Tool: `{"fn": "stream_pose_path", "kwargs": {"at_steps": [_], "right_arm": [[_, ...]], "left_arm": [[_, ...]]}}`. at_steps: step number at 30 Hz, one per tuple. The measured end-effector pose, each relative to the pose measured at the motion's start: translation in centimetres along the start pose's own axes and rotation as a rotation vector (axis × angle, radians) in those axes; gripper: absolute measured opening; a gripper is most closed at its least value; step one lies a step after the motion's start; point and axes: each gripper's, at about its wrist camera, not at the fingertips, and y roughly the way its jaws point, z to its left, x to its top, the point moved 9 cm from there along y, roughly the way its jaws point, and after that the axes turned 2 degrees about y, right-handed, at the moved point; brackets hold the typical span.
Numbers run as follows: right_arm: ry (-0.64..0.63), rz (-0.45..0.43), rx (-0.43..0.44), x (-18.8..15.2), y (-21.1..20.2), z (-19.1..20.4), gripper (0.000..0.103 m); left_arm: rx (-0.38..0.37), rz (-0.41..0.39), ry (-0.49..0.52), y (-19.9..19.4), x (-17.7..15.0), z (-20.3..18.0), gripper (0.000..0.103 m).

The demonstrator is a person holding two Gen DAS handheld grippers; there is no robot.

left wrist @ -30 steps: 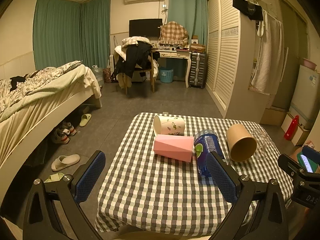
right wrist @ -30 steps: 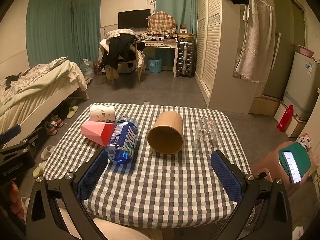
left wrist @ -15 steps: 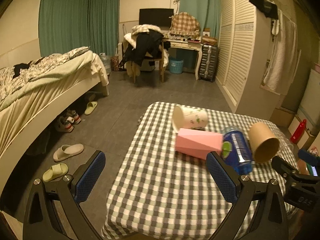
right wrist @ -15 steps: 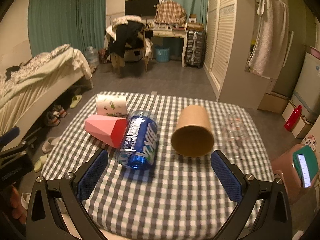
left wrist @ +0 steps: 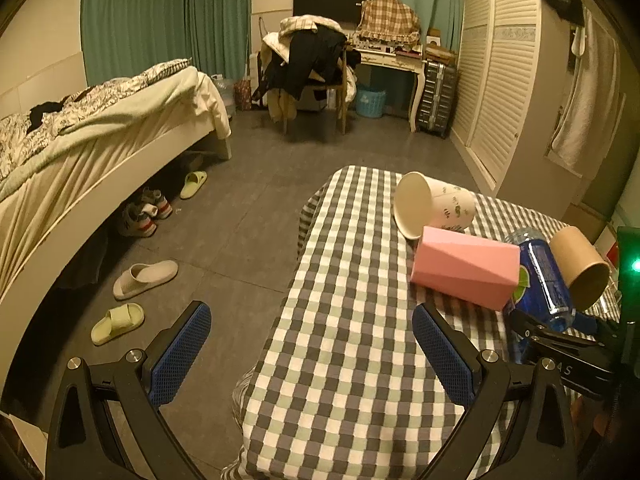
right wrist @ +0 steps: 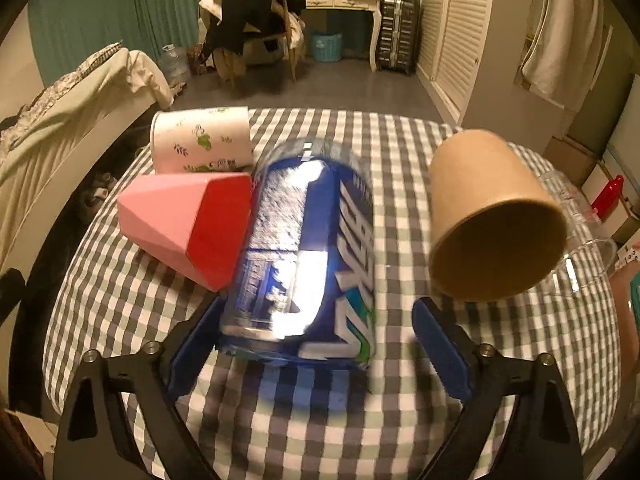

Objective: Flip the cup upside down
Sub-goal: 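Move the right gripper to the lying blue water bottle and close on it, then lift the blue bottle off the table with the right gripper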

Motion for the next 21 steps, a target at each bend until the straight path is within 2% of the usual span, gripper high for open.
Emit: {"fn": "stream_pose_path", "kwargs": {"at_steps": [2,11,16,21], "right_arm": [[-0.017,0.009,-0.01,-0.1,0.2,0.1,0.069],[-0.026,0.013,-0.043,-1.9,-2.5,-0.4,0.069],[-0.029,0.009,-0.06,-4.2,-4.9,-0.7,0.069],[-0.018,0.02,-0.056,-7.2,-6.5,-0.9,0.069]], "left_arm": [[-0.001,0.004,0.001,0.0,0.0,0.1,0.103],[-0.041,-0.015,0.006,-1.7,-0.2,-0.5,0.103],[-0.076,-0.02,0.021,-3.4,-1.1,-1.5,0.103],[-0.087,-0.024,0.079,-5.3,-2.3,-2.9,0.103]]}}
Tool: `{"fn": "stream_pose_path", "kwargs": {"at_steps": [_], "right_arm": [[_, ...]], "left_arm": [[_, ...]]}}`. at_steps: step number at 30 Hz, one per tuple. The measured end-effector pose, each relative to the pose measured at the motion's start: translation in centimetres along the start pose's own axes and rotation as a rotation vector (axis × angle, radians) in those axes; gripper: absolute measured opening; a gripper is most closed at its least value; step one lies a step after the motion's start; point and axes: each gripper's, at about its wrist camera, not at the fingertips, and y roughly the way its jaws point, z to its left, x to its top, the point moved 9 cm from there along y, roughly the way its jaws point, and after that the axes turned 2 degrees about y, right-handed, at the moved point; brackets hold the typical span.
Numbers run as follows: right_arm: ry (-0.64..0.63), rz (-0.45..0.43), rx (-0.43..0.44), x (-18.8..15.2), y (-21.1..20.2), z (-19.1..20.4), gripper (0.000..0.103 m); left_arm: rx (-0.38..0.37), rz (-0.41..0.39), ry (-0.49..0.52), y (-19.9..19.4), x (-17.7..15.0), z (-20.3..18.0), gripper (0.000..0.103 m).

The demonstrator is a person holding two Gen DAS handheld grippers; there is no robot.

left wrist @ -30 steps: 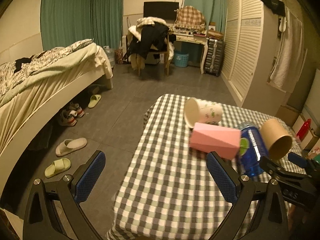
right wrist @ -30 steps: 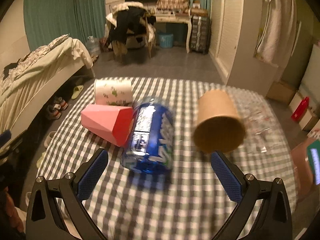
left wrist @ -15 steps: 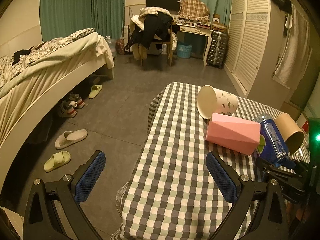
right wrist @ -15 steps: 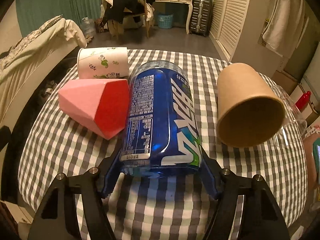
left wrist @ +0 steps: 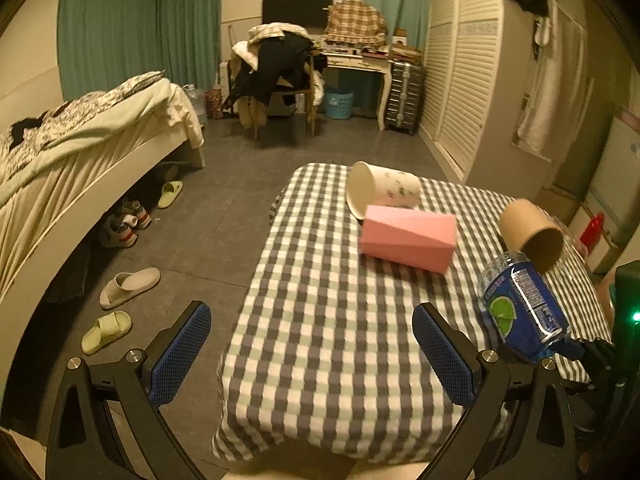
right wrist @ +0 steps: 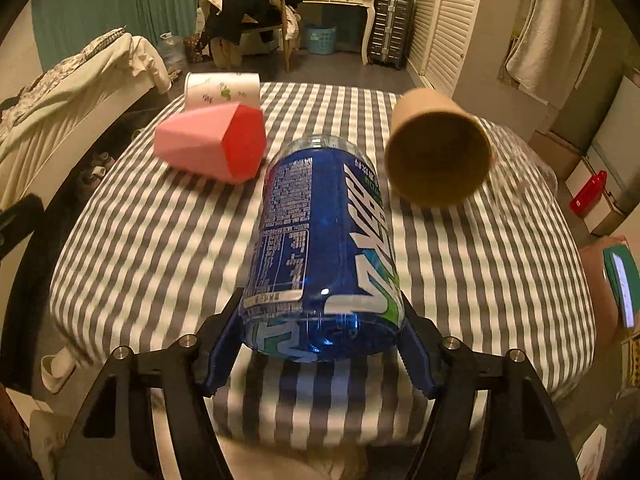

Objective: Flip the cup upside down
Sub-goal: 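Lift the blue bottle off the table with the right gripper, then grasp the bottle with the left gripper while the right gripper releases it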

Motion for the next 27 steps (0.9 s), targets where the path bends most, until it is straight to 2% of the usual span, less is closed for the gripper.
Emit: {"fn": "stream_pose_path", "kwargs": {"at_steps": [5,8,9,15,19,23,27], "right_arm": [[0.015,0.014,0.028,-1.5,0.0,-0.1,0.07],[0.012,0.034,0.044,-1.5,0.0,-0.2,0.087],[0.011,0.024,0.051,-1.4,-0.2,-0.3,0.089],[-0.022,-0.033,0.101,-0.7,-2.9,-1.8,0.09],[-0.03,-0.107,0.118,0.5,-5.5,-4.4,0.092],[-0.028,-0.194,0.08,2.0,-7.2,-8.4,0.094],[0.009,-0.21,0.08,2.7,-6.7,-12.1,0.094]], "left_arm": [[0.012,0.006,0.013,-0.7,-0.6,-0.5,0.103],[0.02,0.007,0.013,-0.8,-0.6,-0.9,0.103],[0.022,0.007,0.012,-0.8,-0.5,-1.0,0.103],[0.045,0.01,0.031,-0.5,0.6,-3.0,0.103],[0.034,0.019,0.056,0.0,2.1,-5.4,0.103],[-0.006,0.076,0.115,1.3,3.8,-9.4,0.103],[-0.044,0.151,0.167,3.3,4.0,-13.2,0.103]]}}
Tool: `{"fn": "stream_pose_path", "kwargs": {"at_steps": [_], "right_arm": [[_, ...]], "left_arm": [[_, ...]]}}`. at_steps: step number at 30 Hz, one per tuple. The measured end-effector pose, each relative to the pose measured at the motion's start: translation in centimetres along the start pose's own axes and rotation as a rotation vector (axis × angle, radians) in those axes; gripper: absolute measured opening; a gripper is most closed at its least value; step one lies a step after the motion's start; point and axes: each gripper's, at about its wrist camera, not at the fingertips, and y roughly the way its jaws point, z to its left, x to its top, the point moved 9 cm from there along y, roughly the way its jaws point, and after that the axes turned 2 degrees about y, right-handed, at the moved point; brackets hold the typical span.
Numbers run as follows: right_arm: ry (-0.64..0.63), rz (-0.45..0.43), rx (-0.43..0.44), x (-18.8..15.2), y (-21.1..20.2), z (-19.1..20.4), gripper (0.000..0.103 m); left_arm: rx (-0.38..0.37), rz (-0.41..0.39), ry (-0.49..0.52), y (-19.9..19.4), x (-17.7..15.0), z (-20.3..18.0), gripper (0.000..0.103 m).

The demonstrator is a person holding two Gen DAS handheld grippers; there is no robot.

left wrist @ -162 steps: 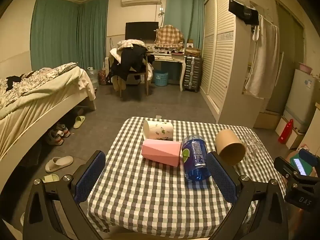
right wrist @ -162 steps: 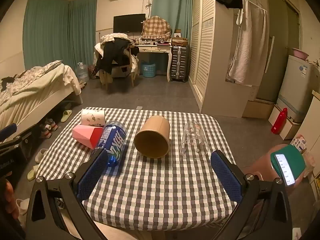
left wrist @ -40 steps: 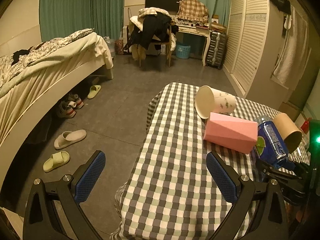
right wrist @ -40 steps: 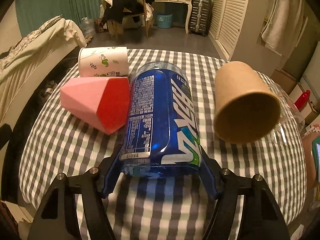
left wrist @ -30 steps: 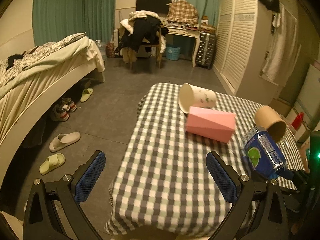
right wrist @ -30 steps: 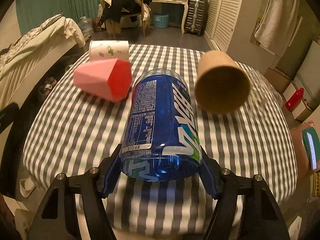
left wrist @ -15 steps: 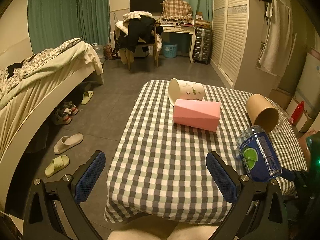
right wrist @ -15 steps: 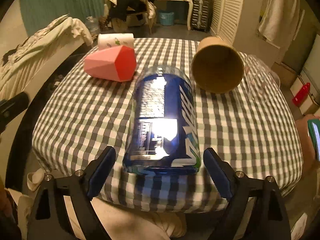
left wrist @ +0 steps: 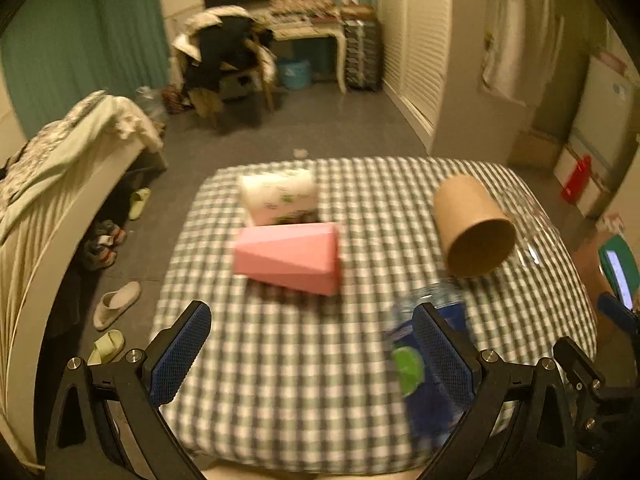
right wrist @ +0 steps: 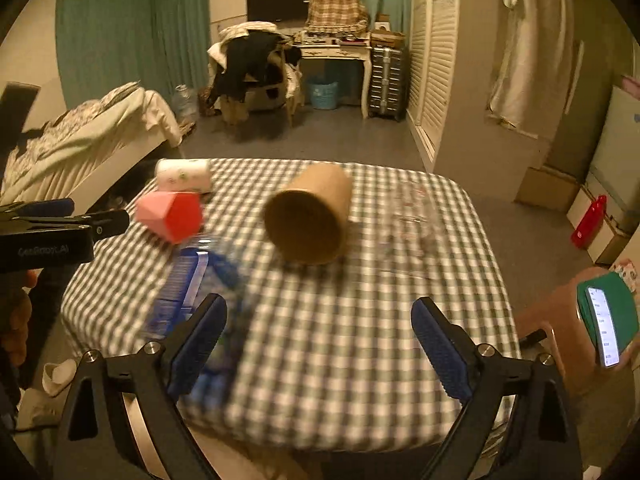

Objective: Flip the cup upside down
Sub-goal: 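Grasp the bottle with the left gripper while the right gripper releases it, then turn the bottle cap-up with the left gripper and lower it onto the table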

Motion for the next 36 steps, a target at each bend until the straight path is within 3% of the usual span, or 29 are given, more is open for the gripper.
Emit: {"fn": "stream_pose_path", "kwargs": {"at_steps": [6,12,13,14,16,19,23,27,36], "right_arm": [[0.072,0.015,0.004,-0.3,1.7,-5.1,0.094],[0.176,0.024,0.009,-1.1,2.8,-9.1,0.094],[0.188,0.025,0.008,-1.2,3.0,-9.6,0.094],[0.194,0.025,0.008,-1.3,3.0,-9.9,0.094],[0.202,0.025,0.008,-1.4,3.0,-10.3,0.094],[0.21,0.022,0.008,-1.4,2.9,-10.5,0.094],[0.207,0.011,0.003,-1.5,2.6,-10.4,0.094],[0.197,0.006,-0.005,-1.4,2.3,-9.9,0.094],[0.173,0.009,-0.035,-1.5,1.7,-9.2,0.094]], "left_arm": [[-0.086,0.186,-0.008,4.6,-0.9,-4.8,0.103],[-0.128,0.296,0.02,7.4,-1.4,-7.9,0.102],[-0.142,0.31,0.023,7.8,-1.6,-8.2,0.097],[-0.149,0.323,0.021,8.1,-1.7,-8.4,0.082],[-0.162,0.342,0.017,8.4,-1.8,-8.6,0.077],[-0.161,0.291,0.036,7.8,-0.8,-8.8,0.077],[-0.139,0.165,0.048,5.9,1.5,-8.6,0.077],[-0.024,-0.037,0.088,4.1,3.6,-7.8,0.077],[0.026,-0.174,0.116,2.2,1.4,-8.3,0.077]]}}
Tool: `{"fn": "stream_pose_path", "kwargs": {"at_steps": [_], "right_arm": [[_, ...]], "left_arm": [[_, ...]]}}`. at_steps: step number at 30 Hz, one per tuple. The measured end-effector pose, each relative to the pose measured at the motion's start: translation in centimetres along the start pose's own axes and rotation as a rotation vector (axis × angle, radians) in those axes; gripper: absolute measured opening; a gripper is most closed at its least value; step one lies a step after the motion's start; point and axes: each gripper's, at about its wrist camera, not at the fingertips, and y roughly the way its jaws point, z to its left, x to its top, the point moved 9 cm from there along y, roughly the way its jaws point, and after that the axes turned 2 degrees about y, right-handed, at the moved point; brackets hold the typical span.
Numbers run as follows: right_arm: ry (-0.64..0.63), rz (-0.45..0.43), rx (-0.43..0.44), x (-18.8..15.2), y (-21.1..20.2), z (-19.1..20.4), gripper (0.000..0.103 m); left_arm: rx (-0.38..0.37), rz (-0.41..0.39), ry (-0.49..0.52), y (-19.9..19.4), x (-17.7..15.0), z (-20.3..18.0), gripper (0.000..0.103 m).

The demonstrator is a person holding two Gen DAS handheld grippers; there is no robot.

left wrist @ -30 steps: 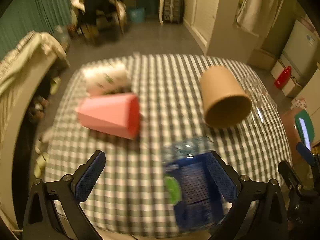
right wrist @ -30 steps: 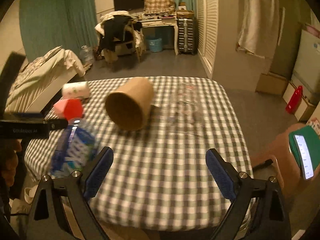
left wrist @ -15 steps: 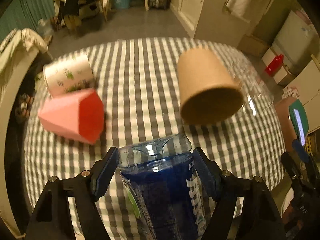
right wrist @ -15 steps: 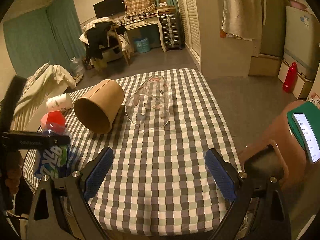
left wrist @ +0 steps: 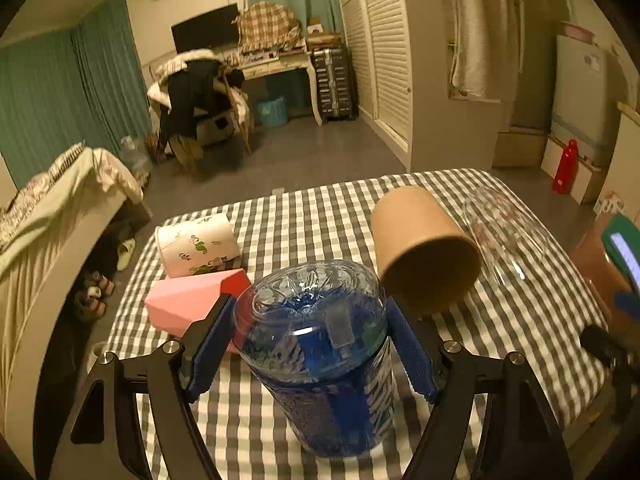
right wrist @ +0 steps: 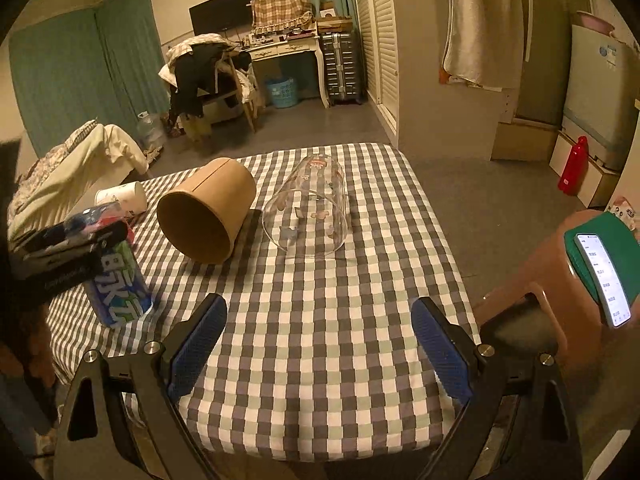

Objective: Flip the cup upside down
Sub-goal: 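Turn the bottle cap-up with the left gripper and lower it onto the table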

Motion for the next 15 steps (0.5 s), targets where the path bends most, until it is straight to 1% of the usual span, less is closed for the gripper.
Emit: {"fn": "stream_pose_path", "kwargs": {"at_steps": [4,7,8,11,13,15], "right_arm": [[-0.007,-0.006,-0.004,0.2,-0.2,0.4,0.094],[-0.016,-0.002,-0.004,0.1,-0.2,0.8,0.094],[-0.02,-0.001,-0.005,0.1,-0.2,0.9,0.094],[-0.025,-0.005,-0.008,0.2,-0.5,1.2,0.094],[-0.027,-0.009,-0.01,0.3,-0.7,1.2,0.094],[-0.029,-0.015,-0.015,0.4,-1.1,1.3,0.094]], "left_arm": [[0.01,0.0,0.009,-1.8,-1.1,0.3,0.077],[-0.054,0.056,-0.032,-1.7,-2.5,0.0,0.077],[-0.06,0.063,-0.041,-1.7,-2.8,-0.1,0.077],[-0.051,0.064,-0.021,-1.5,-3.2,-0.2,0.078],[-0.059,0.062,-0.018,-1.7,-3.3,-0.4,0.079],[-0.067,0.052,-0.023,-1.9,-3.0,-0.5,0.083]]}}
